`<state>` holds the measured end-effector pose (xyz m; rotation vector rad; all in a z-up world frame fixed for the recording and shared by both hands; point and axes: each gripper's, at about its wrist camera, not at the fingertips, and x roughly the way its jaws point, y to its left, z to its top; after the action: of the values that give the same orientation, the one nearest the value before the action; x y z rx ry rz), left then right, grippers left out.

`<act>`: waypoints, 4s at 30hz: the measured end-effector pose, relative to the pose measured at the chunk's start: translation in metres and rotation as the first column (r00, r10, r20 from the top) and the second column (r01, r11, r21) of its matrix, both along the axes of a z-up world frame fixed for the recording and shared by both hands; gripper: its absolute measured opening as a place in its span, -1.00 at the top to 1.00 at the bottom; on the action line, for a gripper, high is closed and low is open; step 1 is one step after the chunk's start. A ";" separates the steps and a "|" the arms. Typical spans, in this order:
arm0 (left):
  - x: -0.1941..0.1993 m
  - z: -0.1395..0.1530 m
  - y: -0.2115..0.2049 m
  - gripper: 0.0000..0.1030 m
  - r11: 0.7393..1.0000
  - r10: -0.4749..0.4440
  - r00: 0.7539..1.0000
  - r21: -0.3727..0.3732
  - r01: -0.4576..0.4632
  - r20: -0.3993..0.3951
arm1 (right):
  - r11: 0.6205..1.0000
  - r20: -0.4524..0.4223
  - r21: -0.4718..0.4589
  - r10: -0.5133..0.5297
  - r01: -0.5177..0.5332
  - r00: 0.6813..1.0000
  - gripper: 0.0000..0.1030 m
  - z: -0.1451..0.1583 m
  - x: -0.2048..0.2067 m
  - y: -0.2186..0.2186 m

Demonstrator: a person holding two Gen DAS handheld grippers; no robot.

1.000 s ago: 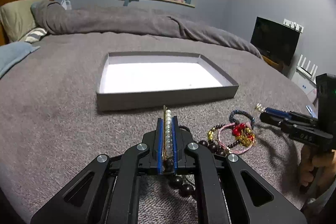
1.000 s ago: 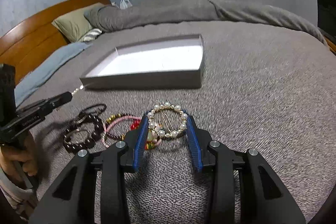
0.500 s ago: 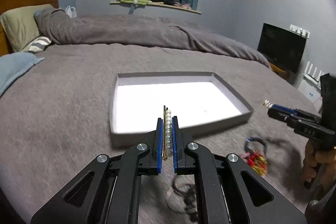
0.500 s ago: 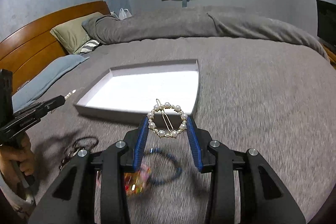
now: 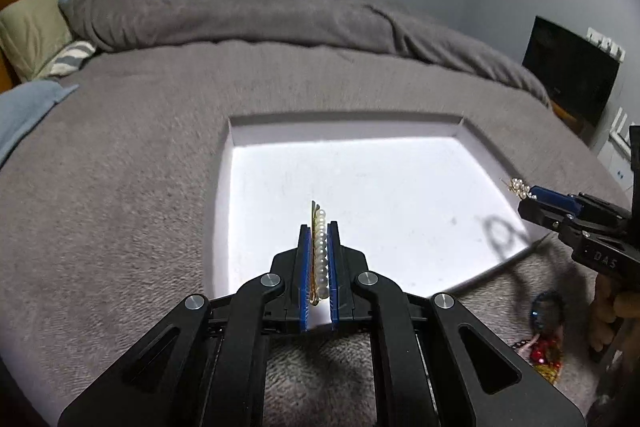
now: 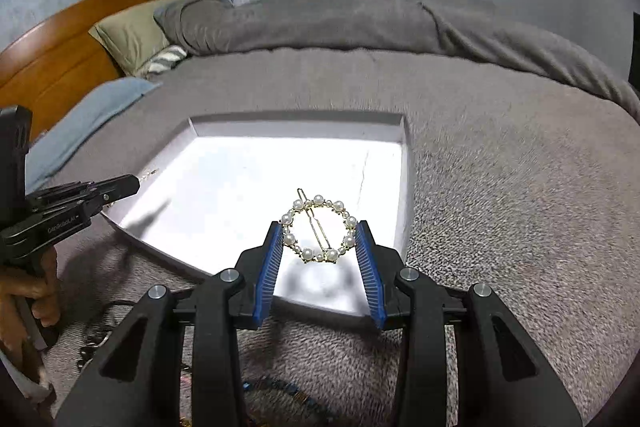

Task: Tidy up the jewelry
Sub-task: 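Carry both pieces into the tray and open both grippers, then move both grippers back to the jewelry pile, then grasp the black hair tie with the left gripper while the right grasps the blue beaded bracelet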

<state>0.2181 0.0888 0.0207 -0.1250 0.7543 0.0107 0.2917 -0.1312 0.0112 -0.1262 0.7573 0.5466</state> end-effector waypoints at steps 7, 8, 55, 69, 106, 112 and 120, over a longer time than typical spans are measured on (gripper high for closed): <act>0.010 -0.015 0.000 0.83 1.000 0.006 0.997 0.008 -0.005 -0.072 | 0.999 -0.023 -0.045 -0.001 0.000 1.000 0.27 -0.010 0.005 0.007; 0.011 -0.016 0.000 0.83 1.000 0.006 0.997 0.009 -0.005 -0.075 | 0.999 -0.021 -0.049 -0.001 0.000 1.000 0.27 -0.010 0.004 0.007; -0.088 -0.014 -0.031 -0.50 0.983 -0.160 0.985 -0.080 0.165 0.063 | 0.983 -0.005 0.130 -0.131 0.130 0.991 -0.14 -0.007 -0.077 -0.076; -0.080 -0.028 -0.049 -0.38 0.976 -0.218 0.975 -0.034 0.217 -0.028 | 0.987 -0.019 0.103 -0.118 0.119 0.993 -0.14 -0.014 -0.088 -0.073; -0.094 -0.004 -0.015 0.95 0.963 -0.219 0.973 -0.144 0.229 0.078 | 0.990 -0.054 0.105 -0.086 0.092 0.995 -0.14 -0.015 -0.087 -0.071; -0.093 -0.015 -0.039 0.37 0.949 -0.295 0.955 -0.108 0.297 0.031 | 0.993 -0.073 0.094 -0.069 0.076 0.995 -0.14 -0.018 -0.088 -0.070; -0.084 -0.030 -0.048 0.37 0.946 -0.312 0.948 -0.114 0.305 -0.055 | 0.996 -0.094 0.064 -0.054 0.060 0.994 0.03 -0.022 -0.087 -0.064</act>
<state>0.1345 0.0407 -0.0089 -0.1047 0.8409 -0.3251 0.2043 -0.1951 -0.0112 -0.0174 0.8294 0.5251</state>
